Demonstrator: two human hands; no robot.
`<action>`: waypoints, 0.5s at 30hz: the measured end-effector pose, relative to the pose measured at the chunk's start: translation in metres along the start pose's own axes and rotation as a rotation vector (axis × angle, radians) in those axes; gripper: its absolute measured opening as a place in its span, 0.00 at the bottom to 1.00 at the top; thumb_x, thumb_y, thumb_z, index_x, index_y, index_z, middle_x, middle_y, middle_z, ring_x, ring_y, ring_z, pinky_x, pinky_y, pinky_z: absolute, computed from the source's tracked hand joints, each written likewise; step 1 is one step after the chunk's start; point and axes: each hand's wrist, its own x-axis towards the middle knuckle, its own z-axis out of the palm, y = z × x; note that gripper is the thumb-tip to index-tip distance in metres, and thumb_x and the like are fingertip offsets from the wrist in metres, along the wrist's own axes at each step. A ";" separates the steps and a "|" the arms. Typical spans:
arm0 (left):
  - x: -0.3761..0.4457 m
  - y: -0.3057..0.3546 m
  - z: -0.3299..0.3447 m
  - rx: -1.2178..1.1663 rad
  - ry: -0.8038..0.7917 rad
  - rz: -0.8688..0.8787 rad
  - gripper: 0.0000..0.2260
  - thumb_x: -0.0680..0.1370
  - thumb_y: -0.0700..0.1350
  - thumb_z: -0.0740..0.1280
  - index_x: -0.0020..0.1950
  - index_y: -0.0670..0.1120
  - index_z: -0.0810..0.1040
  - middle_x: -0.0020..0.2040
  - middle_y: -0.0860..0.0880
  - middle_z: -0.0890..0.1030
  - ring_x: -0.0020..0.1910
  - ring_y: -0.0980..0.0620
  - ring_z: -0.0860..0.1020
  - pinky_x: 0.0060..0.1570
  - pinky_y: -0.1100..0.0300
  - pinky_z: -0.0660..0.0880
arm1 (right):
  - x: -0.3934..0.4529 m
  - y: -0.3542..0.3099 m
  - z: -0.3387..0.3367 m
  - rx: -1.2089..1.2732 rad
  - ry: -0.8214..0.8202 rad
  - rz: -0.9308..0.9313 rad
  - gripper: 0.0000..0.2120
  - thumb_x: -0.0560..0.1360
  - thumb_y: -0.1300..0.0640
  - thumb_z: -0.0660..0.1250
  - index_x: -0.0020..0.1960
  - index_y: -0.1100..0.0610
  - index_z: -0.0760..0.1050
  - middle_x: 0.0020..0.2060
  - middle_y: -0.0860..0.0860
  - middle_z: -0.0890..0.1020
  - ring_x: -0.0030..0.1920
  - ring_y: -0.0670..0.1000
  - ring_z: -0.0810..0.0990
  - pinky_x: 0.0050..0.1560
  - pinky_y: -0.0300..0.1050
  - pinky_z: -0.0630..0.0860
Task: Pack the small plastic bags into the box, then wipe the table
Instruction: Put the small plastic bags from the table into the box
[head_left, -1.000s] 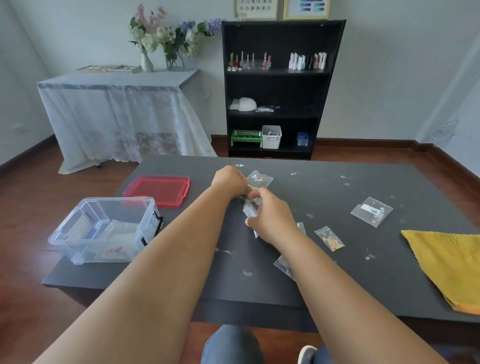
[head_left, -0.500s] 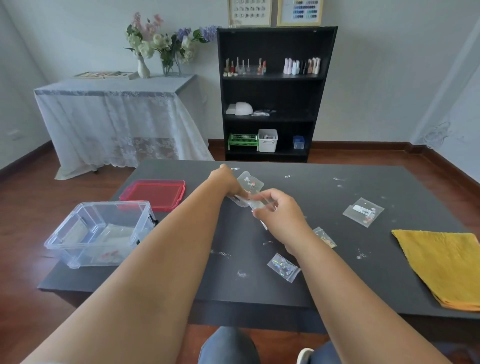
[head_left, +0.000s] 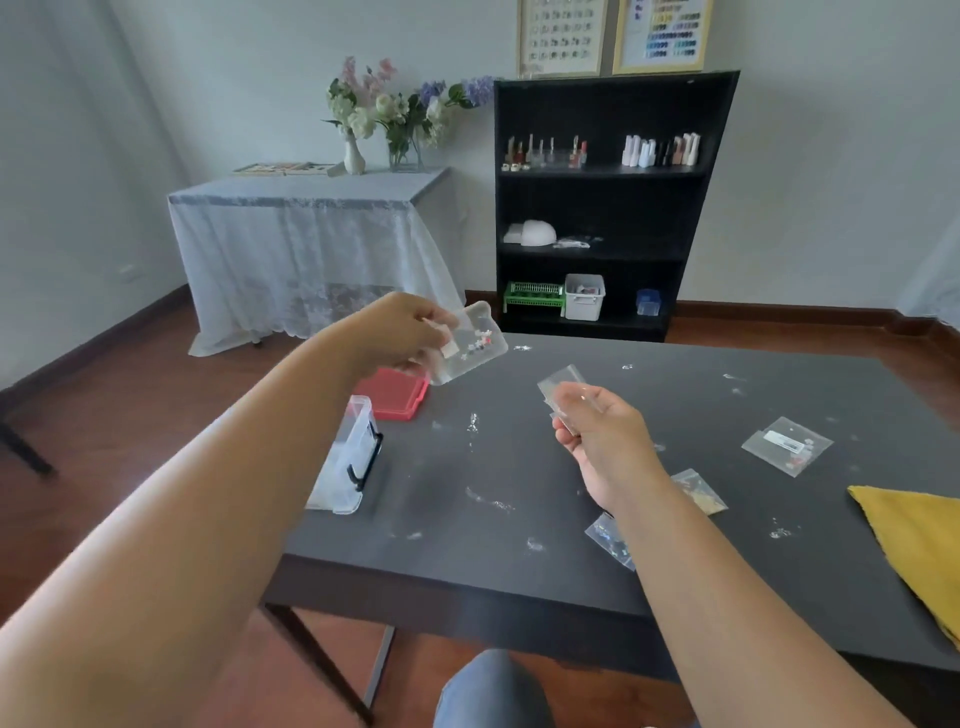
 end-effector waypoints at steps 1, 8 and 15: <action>-0.010 -0.006 -0.012 0.022 -0.016 0.016 0.13 0.78 0.38 0.64 0.55 0.52 0.82 0.40 0.46 0.81 0.31 0.54 0.78 0.32 0.62 0.76 | -0.001 -0.001 0.005 0.033 0.010 0.016 0.02 0.74 0.61 0.70 0.44 0.58 0.77 0.33 0.52 0.75 0.34 0.48 0.73 0.39 0.38 0.75; -0.069 -0.062 -0.090 0.033 -0.033 0.014 0.16 0.77 0.32 0.66 0.59 0.49 0.81 0.51 0.43 0.83 0.44 0.48 0.79 0.50 0.53 0.77 | -0.004 -0.002 0.042 0.035 -0.076 0.035 0.04 0.76 0.60 0.68 0.45 0.58 0.82 0.43 0.50 0.82 0.37 0.48 0.76 0.41 0.39 0.75; -0.094 -0.087 -0.093 0.339 0.002 0.014 0.16 0.77 0.39 0.68 0.55 0.61 0.79 0.53 0.58 0.81 0.53 0.57 0.78 0.54 0.60 0.70 | -0.012 0.001 0.101 -0.119 -0.278 -0.077 0.14 0.72 0.69 0.69 0.51 0.52 0.81 0.43 0.52 0.77 0.41 0.47 0.77 0.47 0.43 0.76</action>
